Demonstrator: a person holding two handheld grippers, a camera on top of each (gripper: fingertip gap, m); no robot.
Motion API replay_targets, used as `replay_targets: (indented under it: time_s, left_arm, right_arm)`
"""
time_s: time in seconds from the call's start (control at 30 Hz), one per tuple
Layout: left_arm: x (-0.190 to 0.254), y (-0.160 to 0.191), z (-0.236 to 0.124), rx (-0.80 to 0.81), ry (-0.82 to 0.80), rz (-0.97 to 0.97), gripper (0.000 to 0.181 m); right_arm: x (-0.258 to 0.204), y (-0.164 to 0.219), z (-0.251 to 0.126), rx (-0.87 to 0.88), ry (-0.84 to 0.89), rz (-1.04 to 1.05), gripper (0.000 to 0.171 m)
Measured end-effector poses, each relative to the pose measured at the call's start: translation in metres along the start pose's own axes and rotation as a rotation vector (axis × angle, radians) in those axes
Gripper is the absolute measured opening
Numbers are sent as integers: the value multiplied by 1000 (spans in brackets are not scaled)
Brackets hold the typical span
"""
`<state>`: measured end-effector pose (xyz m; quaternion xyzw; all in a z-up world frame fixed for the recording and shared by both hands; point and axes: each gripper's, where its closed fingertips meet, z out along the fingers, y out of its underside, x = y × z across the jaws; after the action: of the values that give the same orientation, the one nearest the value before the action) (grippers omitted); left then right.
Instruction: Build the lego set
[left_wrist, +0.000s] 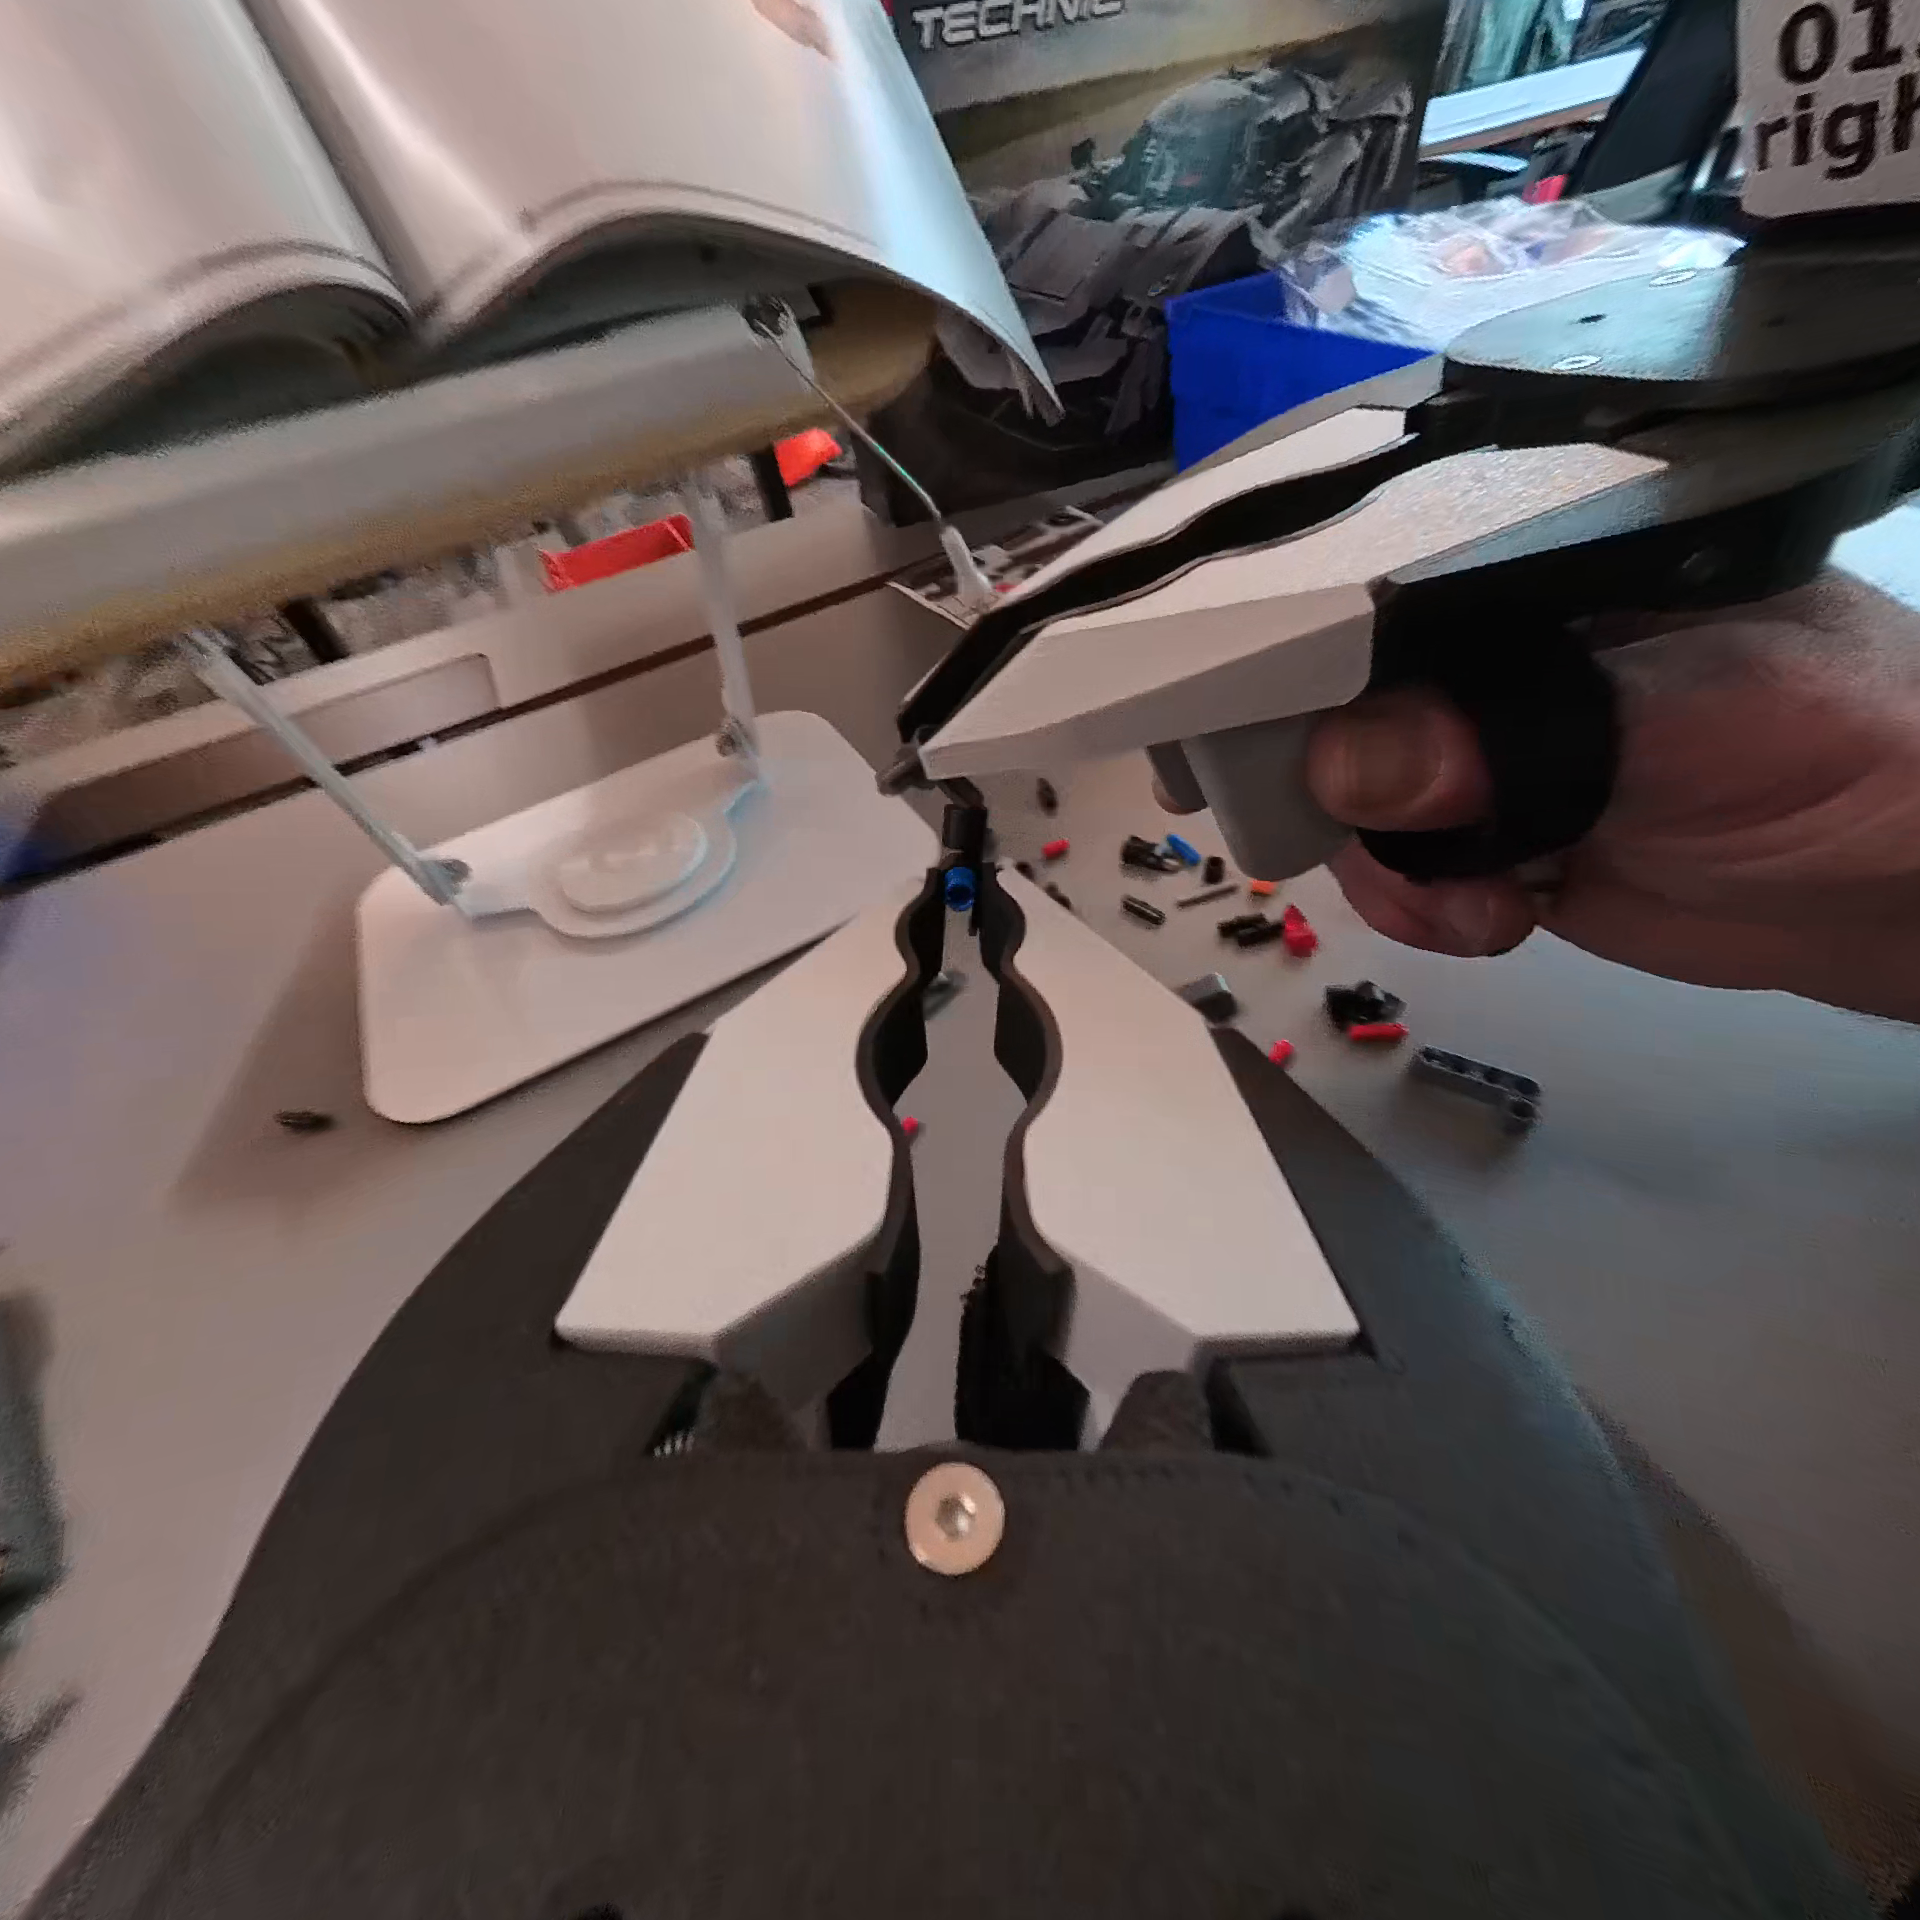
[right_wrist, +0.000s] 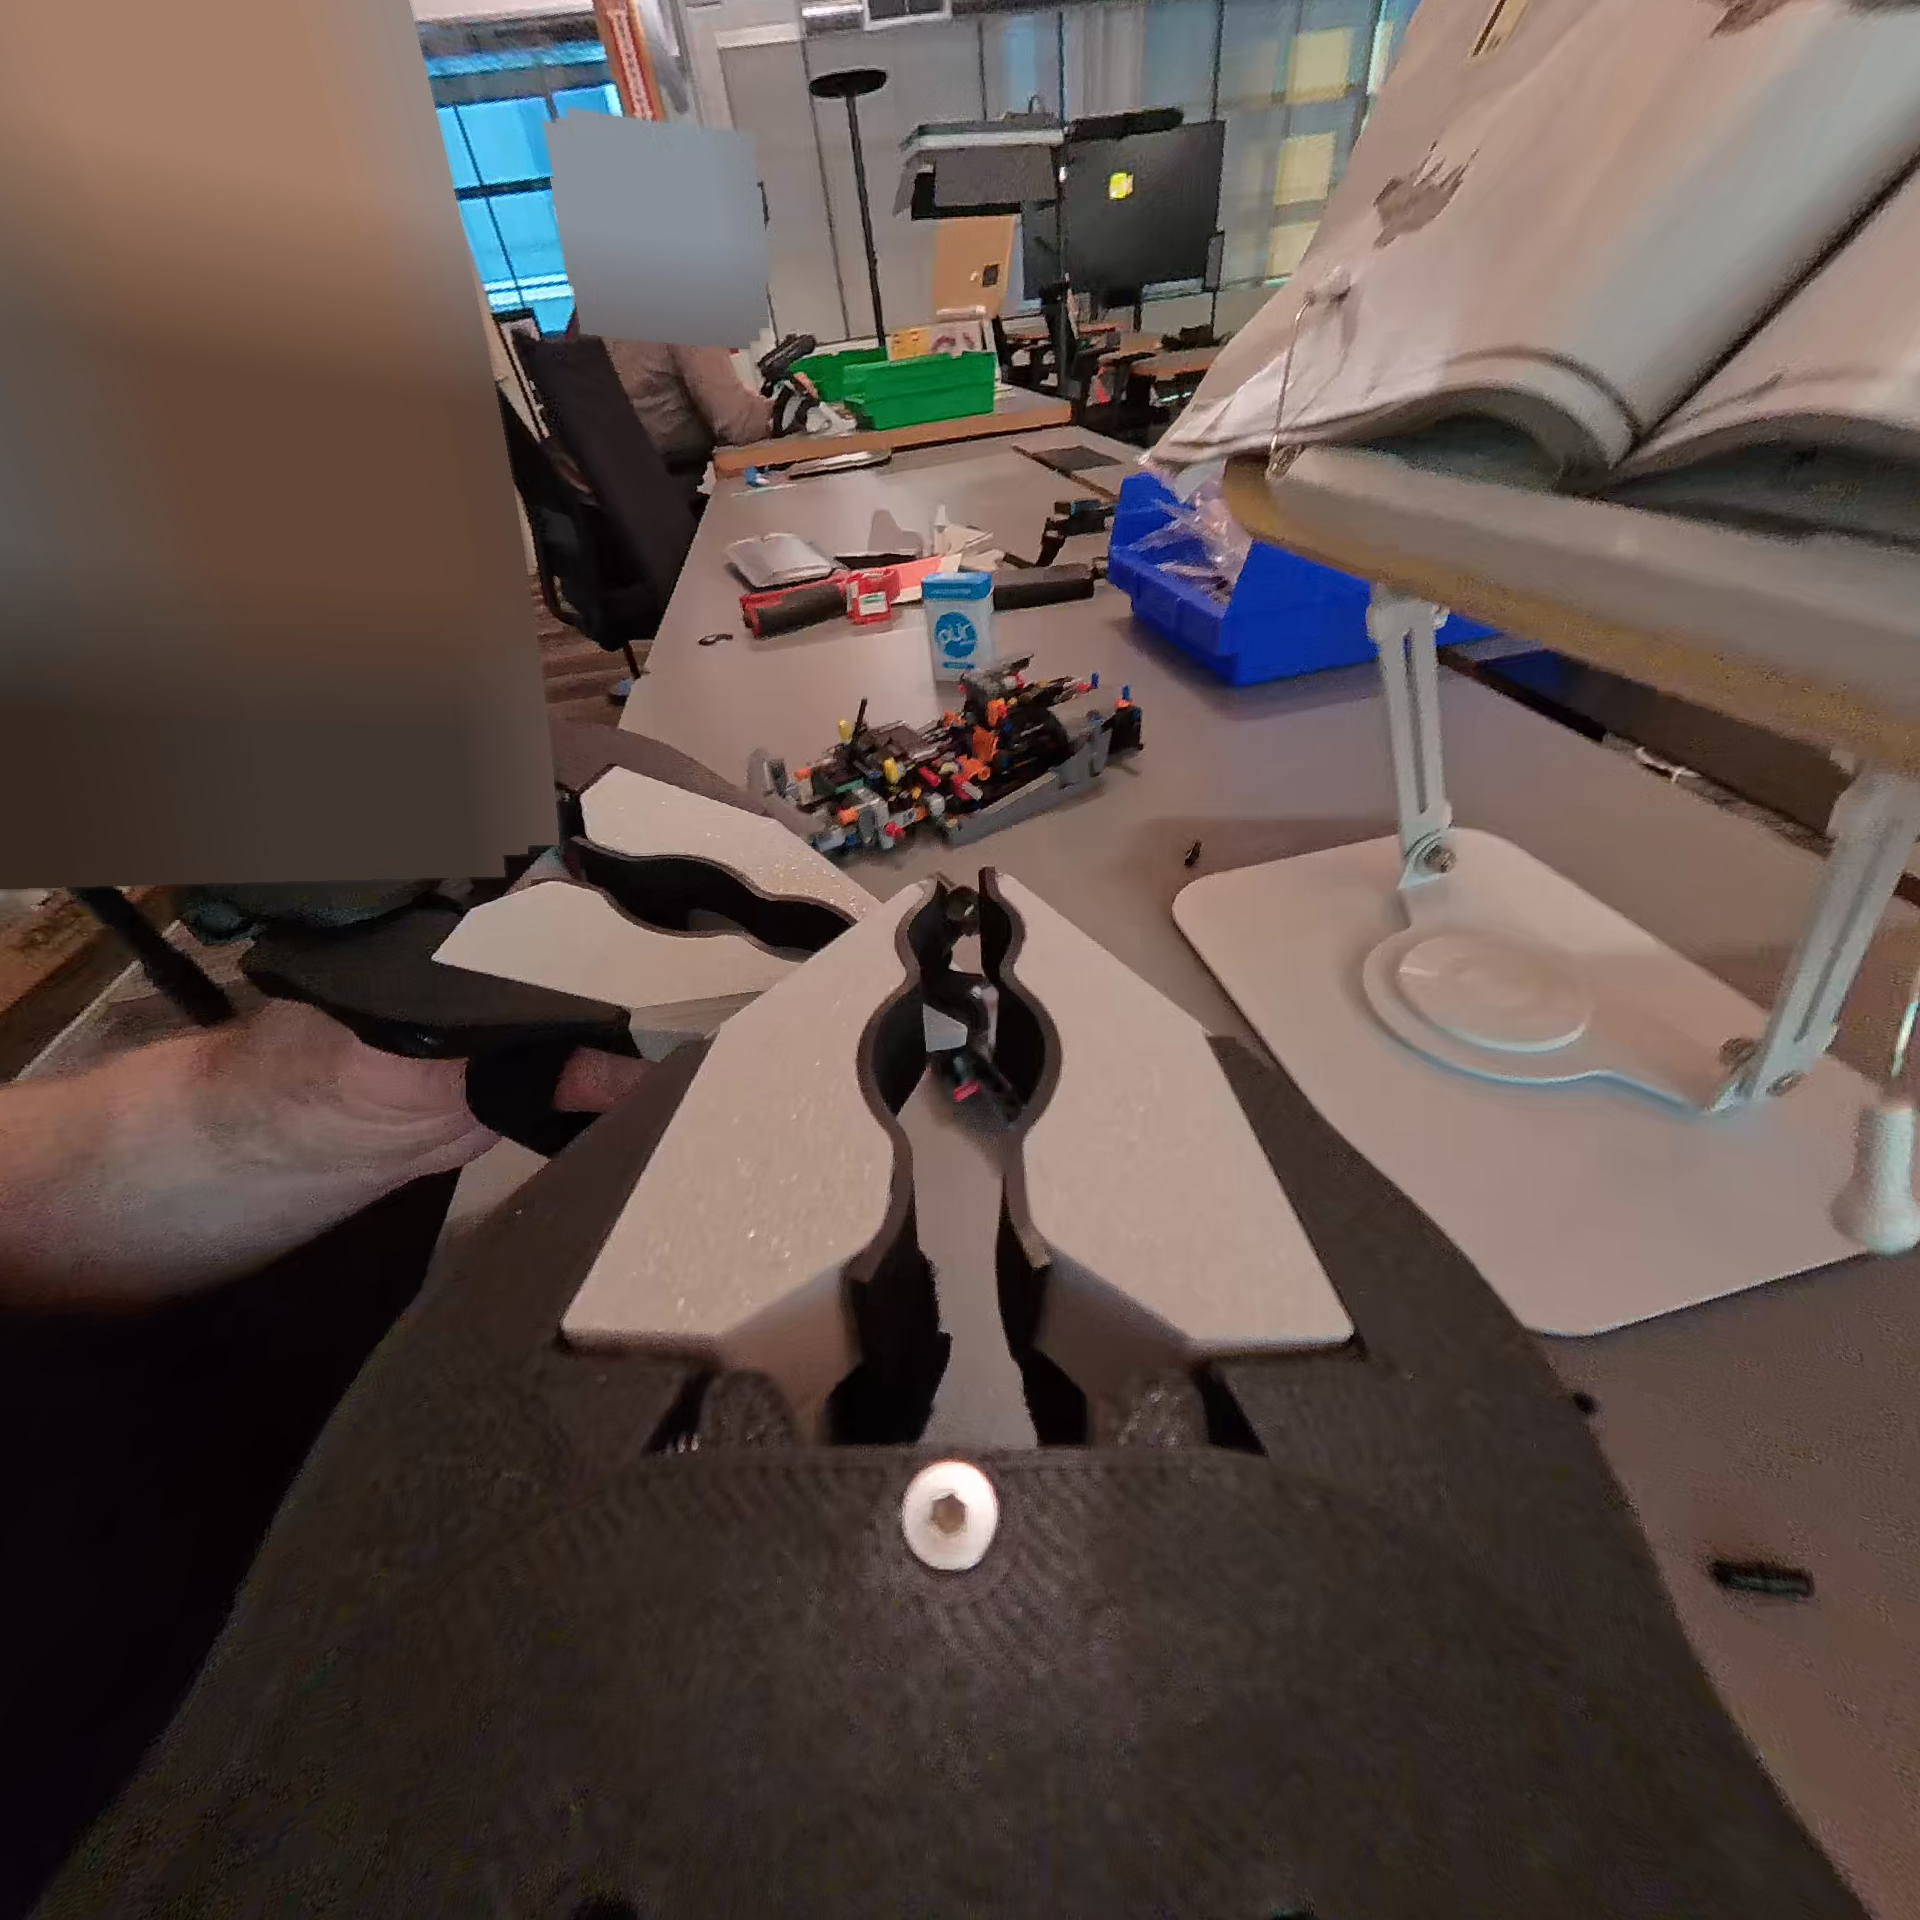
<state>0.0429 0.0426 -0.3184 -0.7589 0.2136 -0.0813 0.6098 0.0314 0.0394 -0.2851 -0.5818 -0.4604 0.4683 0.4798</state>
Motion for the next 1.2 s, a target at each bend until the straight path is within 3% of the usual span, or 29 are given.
replay_targets:
  time_s: [0.3, 0.4, 0.57, 0.73, 0.87, 1.0, 1.13, 1.2]
  left_arm:
    - [-53, -19, -6, 15, -107, 54, 4]
    - [-67, -7, -19, -1, -123, 54, 4]
    - [-67, 26, -28, -78, -89, 50, 4]
    - [-51, 45, -27, -120, -55, 58, 4]
    - [-43, 52, -25, -138, -30, 47, 4]
    - [-41, 53, -26, -143, -20, 42, 4]
    - [-40, 52, -27, -139, -13, 46, 4]
    - [-39, 51, -28, -133, -7, 52, 4]
  right_arm:
    - [14, -34, 31, 1, 41, -107, 3]
    - [11, -12, 25, -130, 14, -95, 3]
    - [-18, 81, 5, -496, -91, 36, 4]
    - [-37, 129, -9, -627, -51, 80, 4]
    - [-42, 145, -16, -674, -5, 82, 6]
    - [-49, 145, -21, -675, -36, 131, 19]
    - [-50, 134, -29, -694, -121, 84, 14]
    - [-55, 124, -31, -676, -246, -26, 8]
